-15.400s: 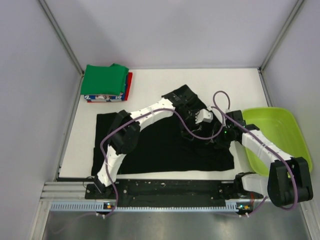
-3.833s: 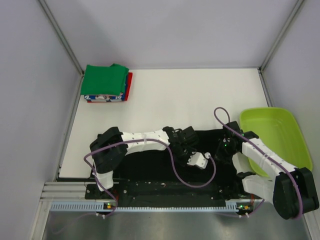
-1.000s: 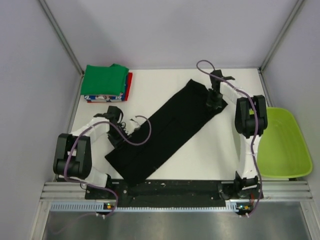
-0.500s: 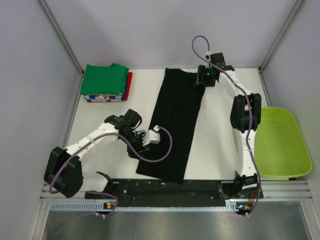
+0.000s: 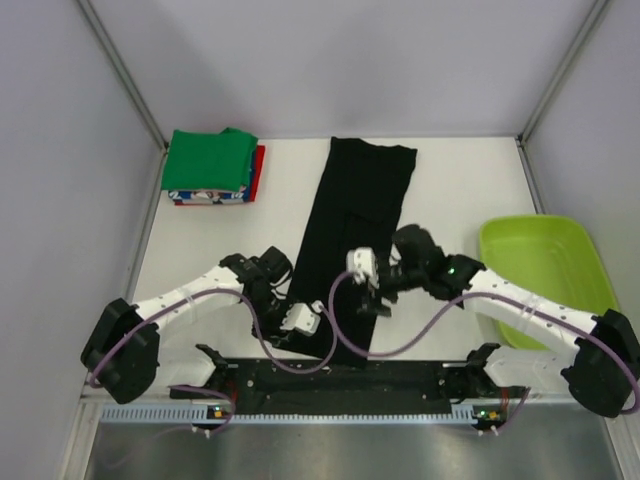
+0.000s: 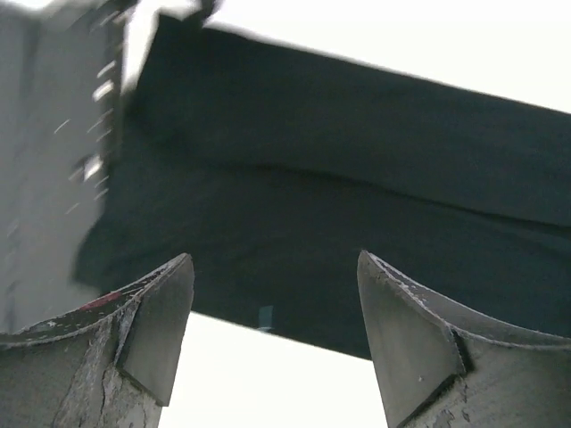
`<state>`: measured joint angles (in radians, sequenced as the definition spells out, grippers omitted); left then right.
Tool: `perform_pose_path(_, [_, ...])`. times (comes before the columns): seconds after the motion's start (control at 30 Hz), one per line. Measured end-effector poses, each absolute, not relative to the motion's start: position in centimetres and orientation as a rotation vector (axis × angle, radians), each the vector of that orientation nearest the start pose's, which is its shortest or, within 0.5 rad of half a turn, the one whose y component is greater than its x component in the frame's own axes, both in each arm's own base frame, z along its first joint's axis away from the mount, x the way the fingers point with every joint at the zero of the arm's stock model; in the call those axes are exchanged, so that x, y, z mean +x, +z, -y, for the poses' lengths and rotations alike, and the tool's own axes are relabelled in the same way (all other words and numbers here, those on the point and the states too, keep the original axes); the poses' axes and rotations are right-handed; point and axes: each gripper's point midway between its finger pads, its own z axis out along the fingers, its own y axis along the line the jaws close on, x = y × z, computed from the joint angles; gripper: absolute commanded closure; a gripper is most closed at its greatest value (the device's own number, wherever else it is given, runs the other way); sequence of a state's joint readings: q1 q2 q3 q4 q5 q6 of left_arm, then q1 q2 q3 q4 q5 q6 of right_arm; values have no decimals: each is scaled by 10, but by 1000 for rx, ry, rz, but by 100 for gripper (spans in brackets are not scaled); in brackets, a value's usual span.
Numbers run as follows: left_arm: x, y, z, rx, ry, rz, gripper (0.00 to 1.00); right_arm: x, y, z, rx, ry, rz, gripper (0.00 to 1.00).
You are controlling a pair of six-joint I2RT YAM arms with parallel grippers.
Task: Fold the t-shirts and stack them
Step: Grab the bottom of the folded rectangular tshirt with both arms, then fold the folded rectangular tshirt in 1/3 of the way
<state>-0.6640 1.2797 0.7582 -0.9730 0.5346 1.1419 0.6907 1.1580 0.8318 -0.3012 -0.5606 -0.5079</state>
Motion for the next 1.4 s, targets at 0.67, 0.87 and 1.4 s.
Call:
perform_pose_path(0.67, [99,15,159,-2689,674,1861,99,54,18,-270,-2293,667,-1268,72])
perform_pose_path(0.87, [103,17,158,-2662,626,1923,100,62,18,-275,-2252,615,-1303,100])
perform_pose_path(1.4, [256,102,223,-2521,308,2552,100,220,100,-245,-1562,403,-1664,100])
